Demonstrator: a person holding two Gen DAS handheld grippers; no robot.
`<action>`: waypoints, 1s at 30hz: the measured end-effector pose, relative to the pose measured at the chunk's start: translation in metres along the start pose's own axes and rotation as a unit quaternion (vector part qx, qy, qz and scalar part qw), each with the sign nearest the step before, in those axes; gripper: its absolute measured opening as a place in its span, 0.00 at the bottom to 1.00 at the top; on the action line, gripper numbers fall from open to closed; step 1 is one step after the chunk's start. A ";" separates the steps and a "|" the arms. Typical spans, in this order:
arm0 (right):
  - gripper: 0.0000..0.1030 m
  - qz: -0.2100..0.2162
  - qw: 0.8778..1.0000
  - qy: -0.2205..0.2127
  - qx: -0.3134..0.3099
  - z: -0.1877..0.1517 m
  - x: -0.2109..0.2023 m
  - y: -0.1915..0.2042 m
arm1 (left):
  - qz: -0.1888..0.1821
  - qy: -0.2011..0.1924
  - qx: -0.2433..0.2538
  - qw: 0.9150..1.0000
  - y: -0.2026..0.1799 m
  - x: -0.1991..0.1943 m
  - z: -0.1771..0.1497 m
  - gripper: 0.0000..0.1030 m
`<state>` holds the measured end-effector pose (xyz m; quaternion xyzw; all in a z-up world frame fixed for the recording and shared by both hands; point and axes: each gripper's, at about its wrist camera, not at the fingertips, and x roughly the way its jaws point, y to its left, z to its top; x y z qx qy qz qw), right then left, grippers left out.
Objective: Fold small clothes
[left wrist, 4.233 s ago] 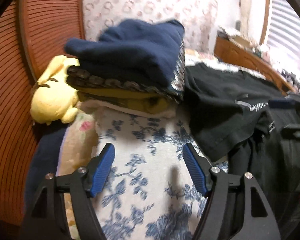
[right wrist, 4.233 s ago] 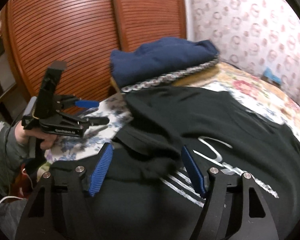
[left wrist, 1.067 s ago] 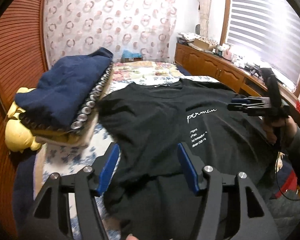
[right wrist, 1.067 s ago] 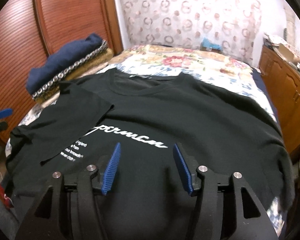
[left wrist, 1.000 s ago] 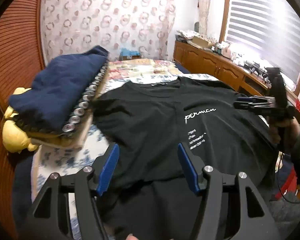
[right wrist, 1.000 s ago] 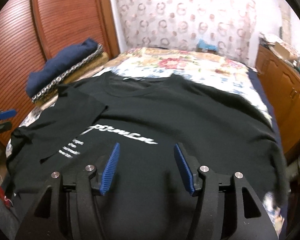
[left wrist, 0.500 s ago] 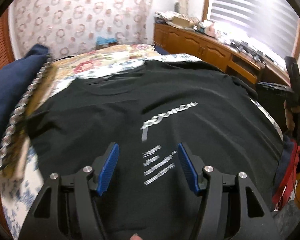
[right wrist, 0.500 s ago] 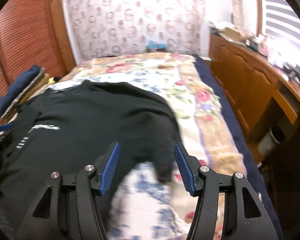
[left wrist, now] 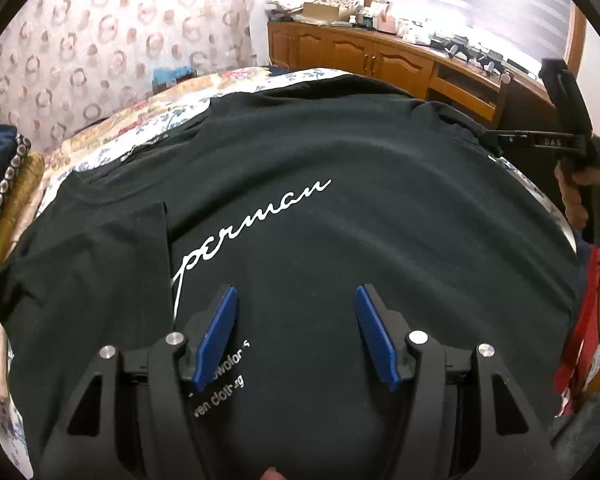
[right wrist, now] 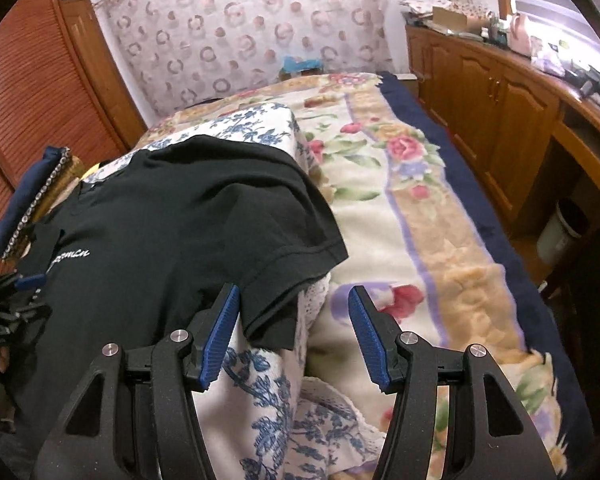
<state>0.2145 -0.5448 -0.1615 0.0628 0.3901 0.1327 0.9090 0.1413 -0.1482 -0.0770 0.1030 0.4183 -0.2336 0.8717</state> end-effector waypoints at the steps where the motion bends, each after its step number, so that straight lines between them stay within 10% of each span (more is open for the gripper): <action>1: 0.51 0.004 1.000 0.001 -0.002 0.001 0.001 0.001 | -0.001 -0.001 -0.001 1.000 0.001 0.000 0.000 0.60; 13: 0.09 0.010 1.000 -0.004 -0.021 0.009 0.007 0.009 | -0.005 0.000 0.004 1.000 0.000 0.003 0.001 0.68; 30: 0.07 0.058 0.986 -0.074 -0.139 0.034 -0.035 0.107 | -0.001 -0.001 0.005 1.000 -0.001 0.003 0.001 0.69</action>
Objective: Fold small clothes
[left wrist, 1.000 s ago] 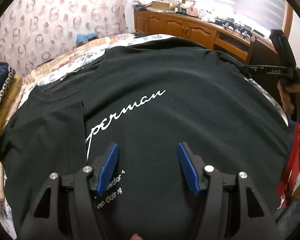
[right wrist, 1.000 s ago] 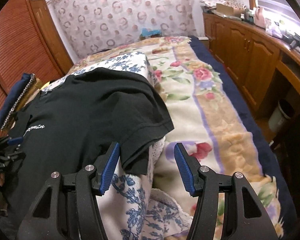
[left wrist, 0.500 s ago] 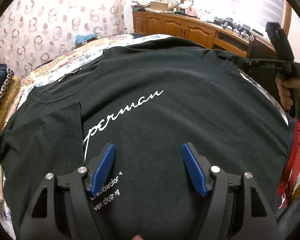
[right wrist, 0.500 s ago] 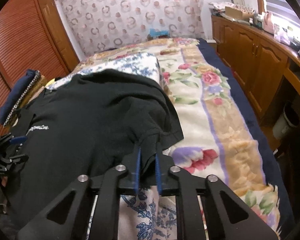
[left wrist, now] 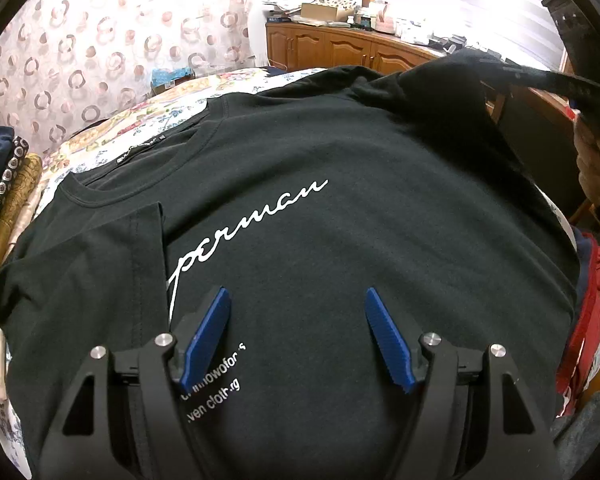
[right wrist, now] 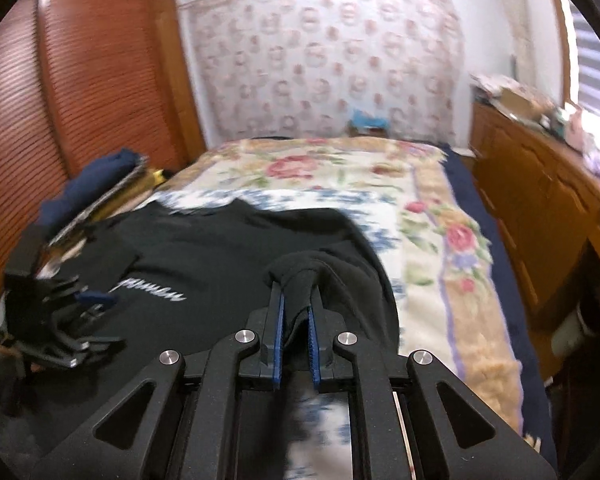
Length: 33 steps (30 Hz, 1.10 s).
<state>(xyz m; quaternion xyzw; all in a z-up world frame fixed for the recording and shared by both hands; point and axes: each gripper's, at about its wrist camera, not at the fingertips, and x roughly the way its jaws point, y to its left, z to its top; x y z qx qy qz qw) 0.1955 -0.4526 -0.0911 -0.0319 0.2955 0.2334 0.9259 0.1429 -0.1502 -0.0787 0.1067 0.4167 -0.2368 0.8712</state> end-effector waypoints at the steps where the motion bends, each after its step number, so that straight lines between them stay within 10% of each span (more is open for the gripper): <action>1: 0.07 0.004 1.000 0.010 -0.007 -0.003 0.004 0.007 | 0.000 0.000 0.000 1.000 0.000 0.000 0.000 0.69; 14: 0.45 0.001 0.999 0.011 0.038 -0.038 -0.020 -0.015 | -0.001 -0.070 -0.014 0.997 0.014 -0.039 0.024 0.69; 30: 0.39 -0.056 0.992 0.096 0.053 -0.049 0.053 -0.039 | -0.013 -0.088 -0.001 0.996 0.025 -0.044 0.045 0.69; 33: 0.22 -0.053 0.993 0.097 0.049 -0.049 0.053 -0.036 | -0.018 -0.084 -0.007 0.996 0.034 -0.041 0.044 0.69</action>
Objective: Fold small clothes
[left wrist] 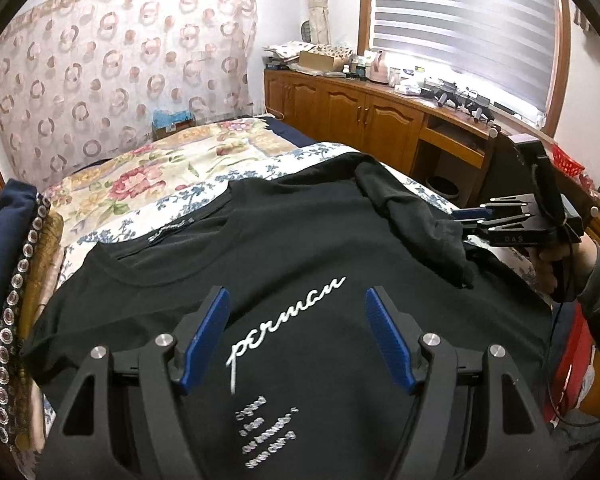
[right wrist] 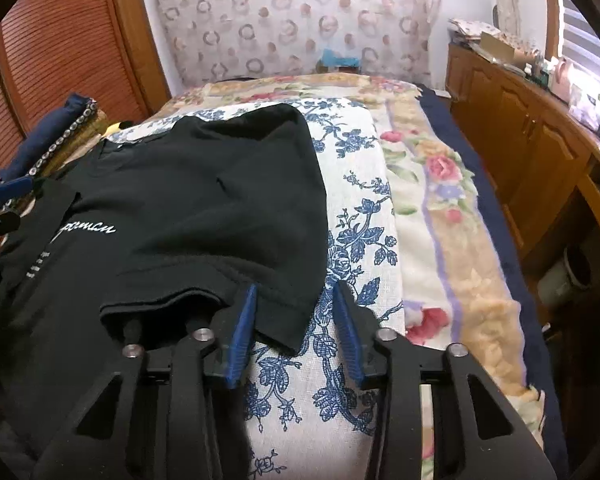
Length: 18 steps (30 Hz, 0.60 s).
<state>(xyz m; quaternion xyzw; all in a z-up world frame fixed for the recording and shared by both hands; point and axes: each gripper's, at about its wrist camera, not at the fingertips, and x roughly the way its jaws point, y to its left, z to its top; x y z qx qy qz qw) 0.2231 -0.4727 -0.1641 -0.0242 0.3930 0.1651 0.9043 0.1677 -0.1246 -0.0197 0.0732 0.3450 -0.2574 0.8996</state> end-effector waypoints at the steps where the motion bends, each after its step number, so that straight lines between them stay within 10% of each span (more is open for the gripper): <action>1: 0.11 0.001 1.000 0.002 -0.003 0.000 0.000 0.001 | 0.001 0.000 0.000 1.000 0.003 0.001 -0.001 0.69; 18: 0.02 0.092 0.990 -0.084 -0.063 0.085 -0.030 0.079 | 0.013 -0.010 -0.043 0.999 0.062 -0.009 -0.021 0.69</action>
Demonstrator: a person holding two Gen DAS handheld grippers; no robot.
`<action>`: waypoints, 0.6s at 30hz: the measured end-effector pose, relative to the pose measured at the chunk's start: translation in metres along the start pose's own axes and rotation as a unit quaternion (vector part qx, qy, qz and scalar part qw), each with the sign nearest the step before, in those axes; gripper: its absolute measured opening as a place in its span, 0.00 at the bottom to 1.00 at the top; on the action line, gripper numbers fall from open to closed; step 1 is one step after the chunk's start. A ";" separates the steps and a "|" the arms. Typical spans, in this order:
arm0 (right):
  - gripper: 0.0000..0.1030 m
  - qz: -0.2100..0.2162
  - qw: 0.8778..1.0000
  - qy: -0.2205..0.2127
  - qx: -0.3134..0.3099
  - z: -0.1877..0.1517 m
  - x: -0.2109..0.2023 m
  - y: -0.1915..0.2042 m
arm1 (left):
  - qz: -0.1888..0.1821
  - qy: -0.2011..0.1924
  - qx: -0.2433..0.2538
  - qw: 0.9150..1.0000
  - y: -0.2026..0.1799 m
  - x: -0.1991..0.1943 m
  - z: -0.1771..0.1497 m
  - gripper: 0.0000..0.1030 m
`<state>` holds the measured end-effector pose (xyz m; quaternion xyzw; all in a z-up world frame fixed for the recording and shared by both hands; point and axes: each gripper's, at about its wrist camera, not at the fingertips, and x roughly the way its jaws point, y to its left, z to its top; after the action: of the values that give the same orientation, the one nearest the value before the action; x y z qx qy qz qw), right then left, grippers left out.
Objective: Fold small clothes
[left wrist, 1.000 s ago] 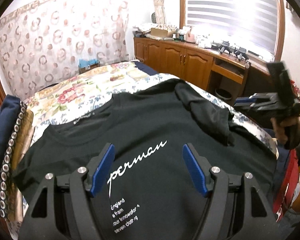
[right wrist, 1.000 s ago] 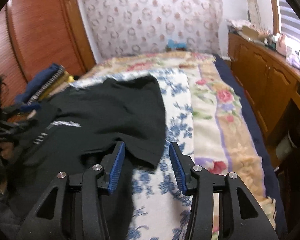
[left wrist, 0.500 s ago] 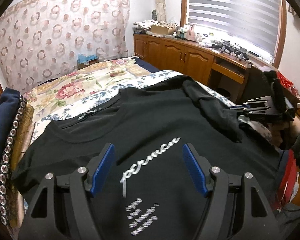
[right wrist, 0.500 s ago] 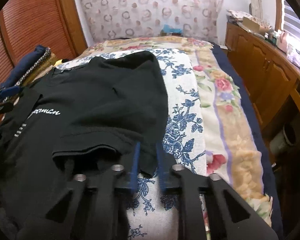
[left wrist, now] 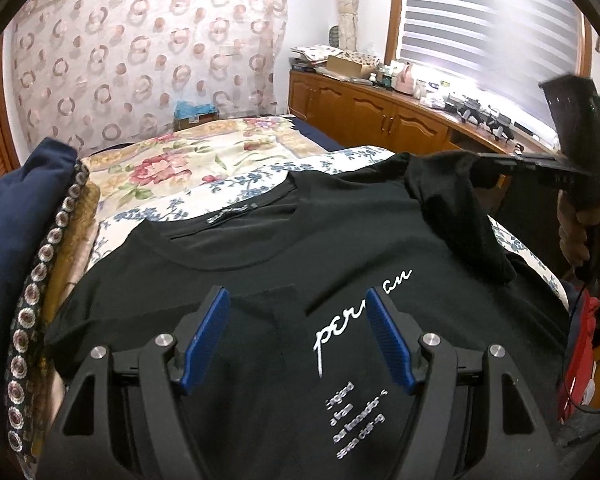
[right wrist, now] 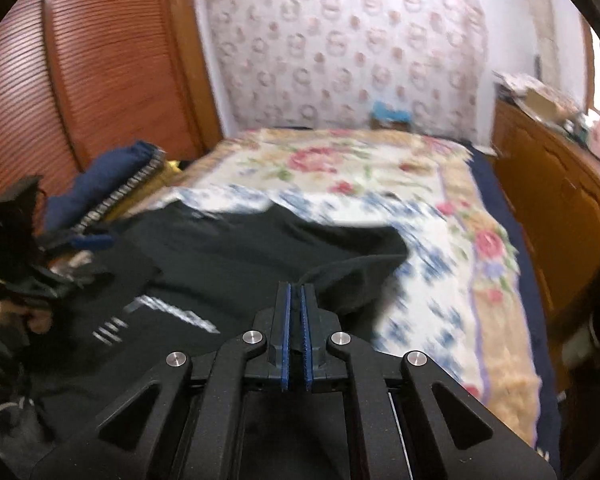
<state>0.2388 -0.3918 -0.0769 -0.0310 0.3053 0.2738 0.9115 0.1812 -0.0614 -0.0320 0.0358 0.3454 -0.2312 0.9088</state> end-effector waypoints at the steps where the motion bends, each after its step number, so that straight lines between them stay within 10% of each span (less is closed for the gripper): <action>1: 0.02 0.009 1.000 0.000 -0.007 0.005 0.004 0.005 | 0.001 0.000 -0.001 1.000 0.001 -0.001 -0.001 0.69; 9: 0.02 0.058 0.996 0.034 -0.056 0.026 0.063 0.052 | 0.013 0.005 -0.015 1.000 0.009 -0.004 -0.010 0.69; 13: 0.30 0.041 0.997 0.049 -0.053 0.023 0.076 0.047 | 0.015 0.011 -0.015 1.000 0.011 -0.004 -0.013 0.69; 18: 0.34 0.025 0.998 0.044 -0.035 0.014 0.063 0.028 | 0.010 0.018 -0.010 1.000 0.007 0.000 -0.010 0.69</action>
<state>0.2736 -0.3350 -0.0985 -0.0674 0.3362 0.3057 0.8882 0.1786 -0.0532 -0.0406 0.0348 0.3635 -0.2178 0.9051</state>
